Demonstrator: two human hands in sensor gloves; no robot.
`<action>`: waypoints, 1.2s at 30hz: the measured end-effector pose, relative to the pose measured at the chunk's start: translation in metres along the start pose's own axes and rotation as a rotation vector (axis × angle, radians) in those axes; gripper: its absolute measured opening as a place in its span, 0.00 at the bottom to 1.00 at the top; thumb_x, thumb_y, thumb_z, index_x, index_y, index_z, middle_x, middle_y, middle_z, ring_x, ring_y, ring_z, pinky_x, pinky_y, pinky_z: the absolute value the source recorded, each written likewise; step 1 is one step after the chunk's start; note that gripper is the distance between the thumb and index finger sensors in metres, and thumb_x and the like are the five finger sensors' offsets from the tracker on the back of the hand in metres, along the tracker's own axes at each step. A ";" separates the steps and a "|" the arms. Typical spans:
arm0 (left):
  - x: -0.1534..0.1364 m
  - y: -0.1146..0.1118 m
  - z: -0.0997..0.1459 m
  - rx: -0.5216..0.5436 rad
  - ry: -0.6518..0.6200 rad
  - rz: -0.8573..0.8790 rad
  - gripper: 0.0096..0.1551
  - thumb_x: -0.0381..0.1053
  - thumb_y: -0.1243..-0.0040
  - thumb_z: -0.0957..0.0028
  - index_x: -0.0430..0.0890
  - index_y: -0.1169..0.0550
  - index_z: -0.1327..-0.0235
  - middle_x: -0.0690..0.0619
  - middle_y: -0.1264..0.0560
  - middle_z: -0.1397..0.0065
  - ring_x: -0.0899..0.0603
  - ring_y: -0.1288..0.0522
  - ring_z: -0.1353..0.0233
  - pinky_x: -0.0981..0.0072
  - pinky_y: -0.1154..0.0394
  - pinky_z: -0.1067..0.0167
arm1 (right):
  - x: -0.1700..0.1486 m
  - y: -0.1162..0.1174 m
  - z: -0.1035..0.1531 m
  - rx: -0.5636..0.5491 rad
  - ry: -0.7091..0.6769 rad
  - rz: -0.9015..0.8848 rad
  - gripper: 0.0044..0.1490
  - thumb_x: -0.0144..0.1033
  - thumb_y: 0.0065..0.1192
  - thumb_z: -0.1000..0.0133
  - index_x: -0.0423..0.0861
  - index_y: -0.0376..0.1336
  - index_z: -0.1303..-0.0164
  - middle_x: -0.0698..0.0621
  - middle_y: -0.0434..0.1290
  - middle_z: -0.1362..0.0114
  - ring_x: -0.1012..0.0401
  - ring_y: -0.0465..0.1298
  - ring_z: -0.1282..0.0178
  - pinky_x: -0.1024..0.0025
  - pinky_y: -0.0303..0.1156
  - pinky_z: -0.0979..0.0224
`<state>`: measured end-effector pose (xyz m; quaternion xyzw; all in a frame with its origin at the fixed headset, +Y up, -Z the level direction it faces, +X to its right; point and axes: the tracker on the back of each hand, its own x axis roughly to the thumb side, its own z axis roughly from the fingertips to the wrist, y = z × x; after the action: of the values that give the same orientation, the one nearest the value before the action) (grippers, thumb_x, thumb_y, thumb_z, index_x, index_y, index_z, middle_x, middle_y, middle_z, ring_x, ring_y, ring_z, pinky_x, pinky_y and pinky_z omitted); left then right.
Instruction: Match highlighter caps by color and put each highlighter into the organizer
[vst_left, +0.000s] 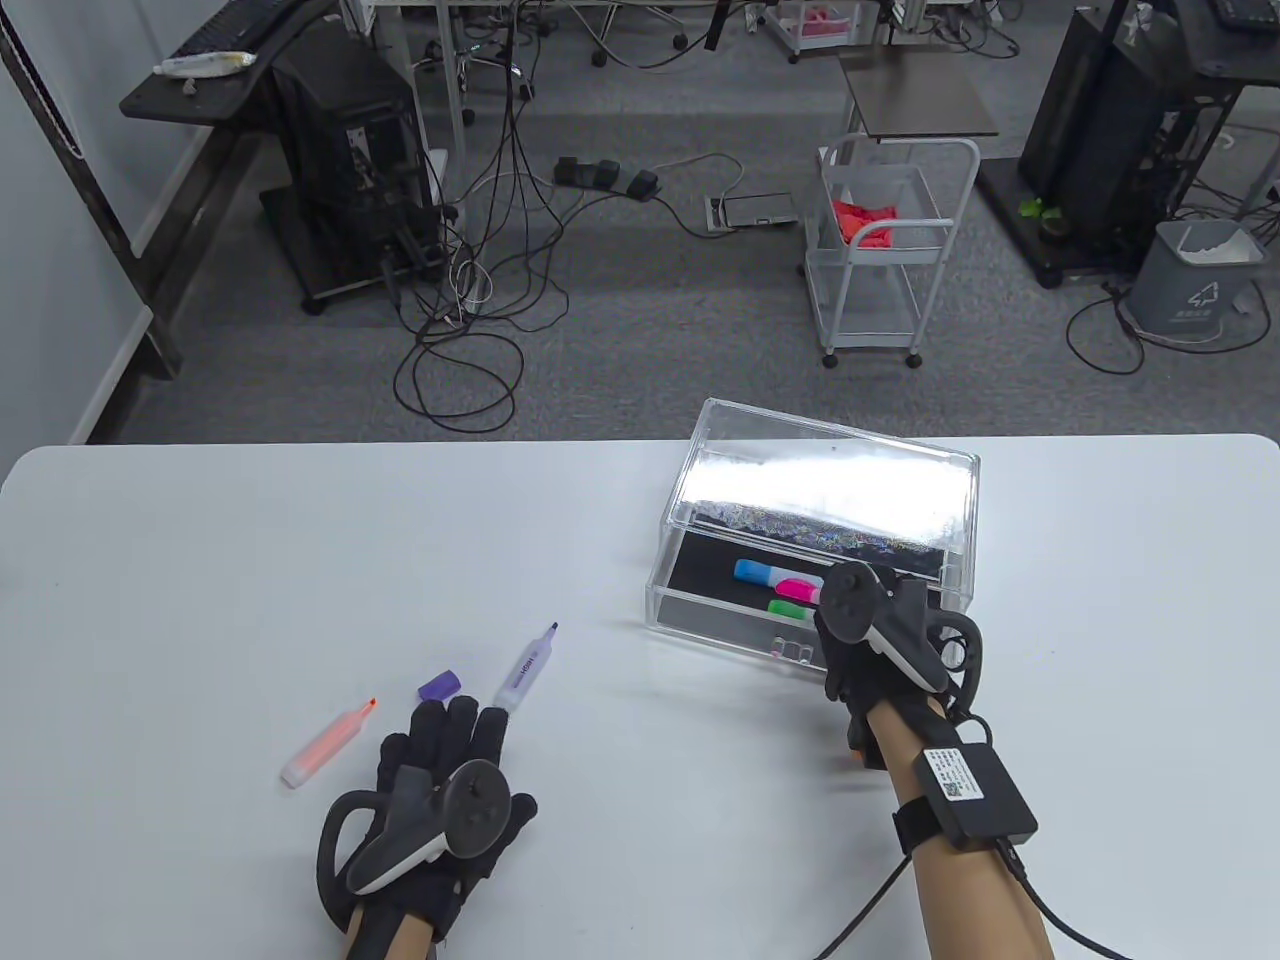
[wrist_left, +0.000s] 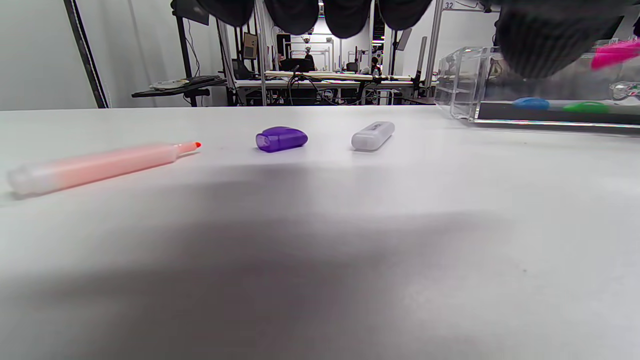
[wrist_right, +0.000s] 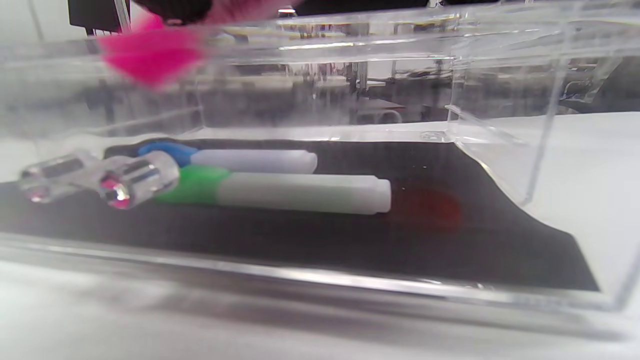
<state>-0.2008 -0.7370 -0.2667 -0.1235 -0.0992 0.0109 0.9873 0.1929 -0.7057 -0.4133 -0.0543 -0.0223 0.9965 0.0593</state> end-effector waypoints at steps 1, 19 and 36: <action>-0.001 0.000 0.000 -0.002 0.003 0.003 0.53 0.74 0.58 0.37 0.50 0.60 0.10 0.45 0.63 0.08 0.29 0.61 0.09 0.30 0.56 0.20 | 0.000 0.000 -0.001 0.000 -0.002 -0.016 0.40 0.50 0.56 0.50 0.56 0.51 0.27 0.46 0.50 0.20 0.47 0.55 0.25 0.38 0.51 0.24; -0.011 0.000 0.001 -0.015 0.047 0.023 0.55 0.76 0.60 0.37 0.51 0.64 0.11 0.45 0.68 0.10 0.28 0.68 0.11 0.28 0.62 0.22 | 0.036 0.004 0.042 -0.035 -0.180 0.011 0.44 0.56 0.53 0.50 0.61 0.45 0.24 0.49 0.36 0.15 0.45 0.38 0.15 0.31 0.39 0.23; -0.005 0.000 0.000 -0.012 0.031 0.005 0.56 0.77 0.61 0.37 0.51 0.66 0.12 0.45 0.72 0.11 0.27 0.70 0.12 0.28 0.63 0.23 | 0.062 -0.003 0.108 -0.042 -0.220 0.006 0.44 0.56 0.53 0.50 0.61 0.45 0.23 0.49 0.36 0.15 0.45 0.37 0.15 0.31 0.39 0.23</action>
<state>-0.2060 -0.7368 -0.2675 -0.1297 -0.0838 0.0111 0.9879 0.1198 -0.6997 -0.3120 0.0540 -0.0496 0.9959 0.0526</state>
